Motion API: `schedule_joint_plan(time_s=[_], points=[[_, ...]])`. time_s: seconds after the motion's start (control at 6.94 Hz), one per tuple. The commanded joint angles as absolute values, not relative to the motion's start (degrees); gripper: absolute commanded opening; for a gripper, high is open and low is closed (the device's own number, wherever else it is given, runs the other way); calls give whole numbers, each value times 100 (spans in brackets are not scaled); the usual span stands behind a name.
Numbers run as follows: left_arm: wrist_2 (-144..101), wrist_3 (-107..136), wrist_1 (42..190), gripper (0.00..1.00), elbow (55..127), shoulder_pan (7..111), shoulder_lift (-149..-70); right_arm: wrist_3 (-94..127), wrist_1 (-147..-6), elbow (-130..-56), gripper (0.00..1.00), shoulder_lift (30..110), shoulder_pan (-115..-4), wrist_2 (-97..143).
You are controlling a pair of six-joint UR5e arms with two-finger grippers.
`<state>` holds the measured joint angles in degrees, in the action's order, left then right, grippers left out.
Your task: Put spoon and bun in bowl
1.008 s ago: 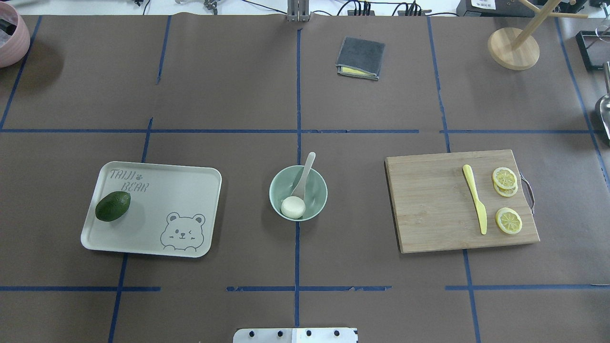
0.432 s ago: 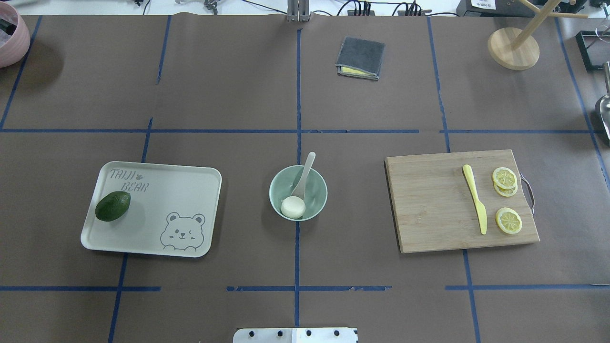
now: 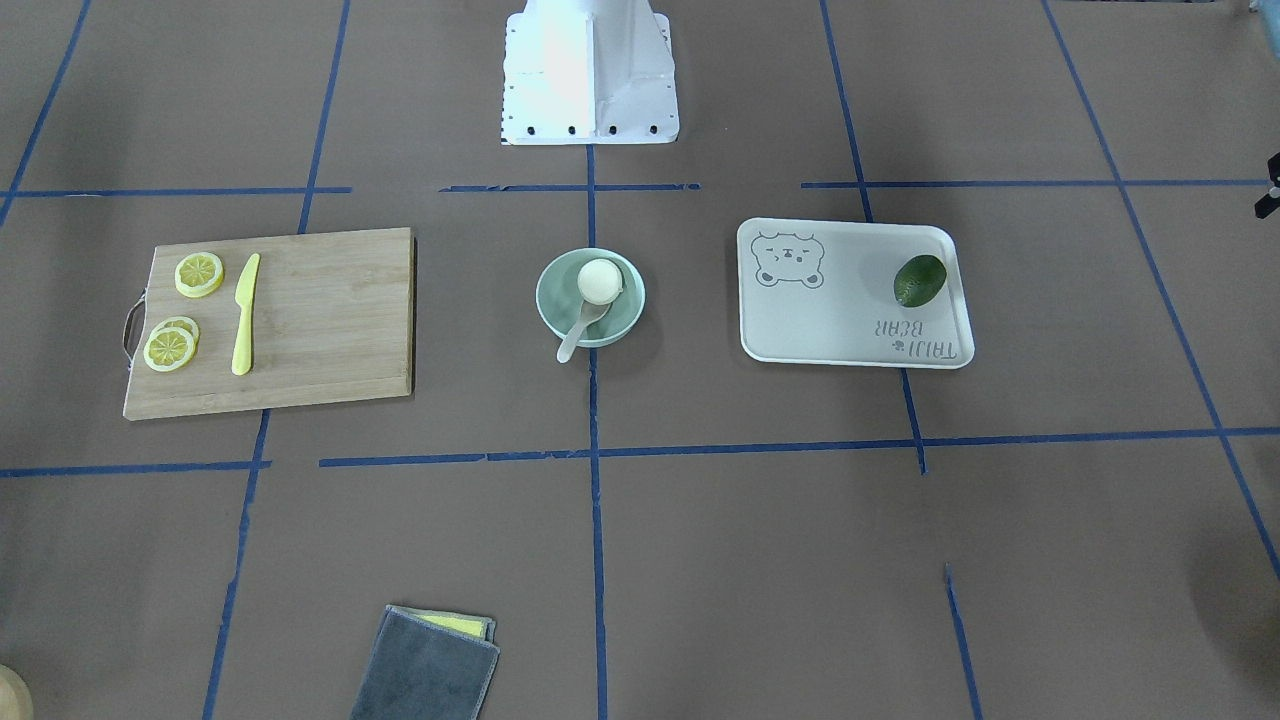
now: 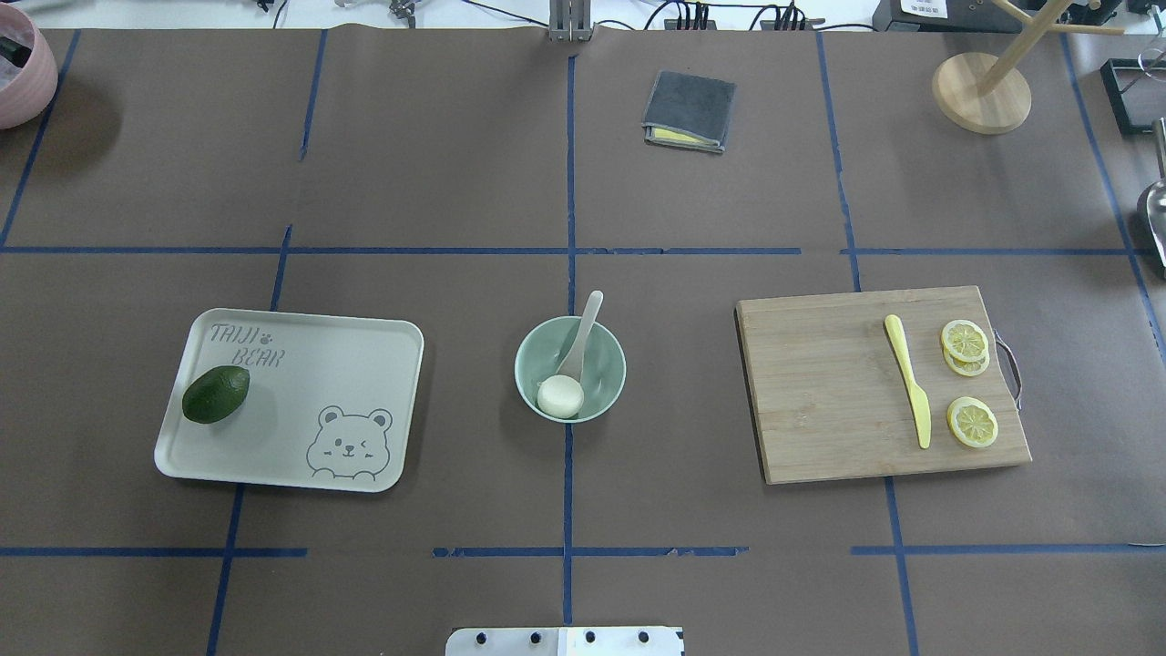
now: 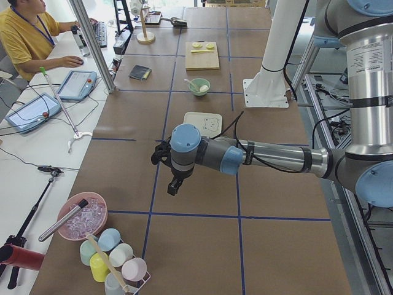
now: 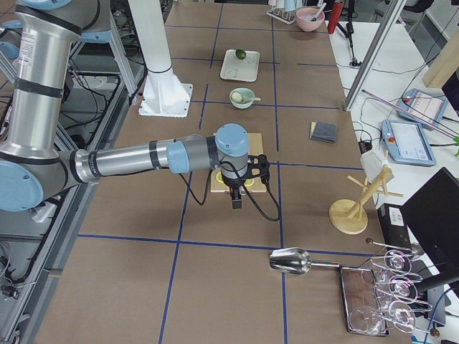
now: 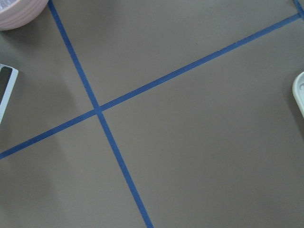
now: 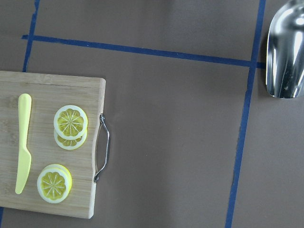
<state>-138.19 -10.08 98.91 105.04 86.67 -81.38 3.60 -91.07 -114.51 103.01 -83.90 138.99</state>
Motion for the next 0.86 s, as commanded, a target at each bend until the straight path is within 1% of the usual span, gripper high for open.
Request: schedule_joint_plan(time_s=[0.0,0.14,0.43,0.58,0.72], points=[[-13791,-1028,8951,100,10808,8789,-8402,185,-9308,-11444,100,10248,-8420,13834],[-13546,-1028,9008,100,10915,8789,-8028,185,-9308,-11469,100,10265,-8437,13843],[-13342,-976,10181,100,10793,8824,-8051,185,-9308,-11487,100,10318,-8438,13851],[-13333,-993,10143,100,10802,8859,-8138,185,-9299,-11487,100,10318,-8438,13886],[-13290,-1011,10116,100,10602,8859,-8234,176,-9299,-11444,100,10301,-8429,13843]])
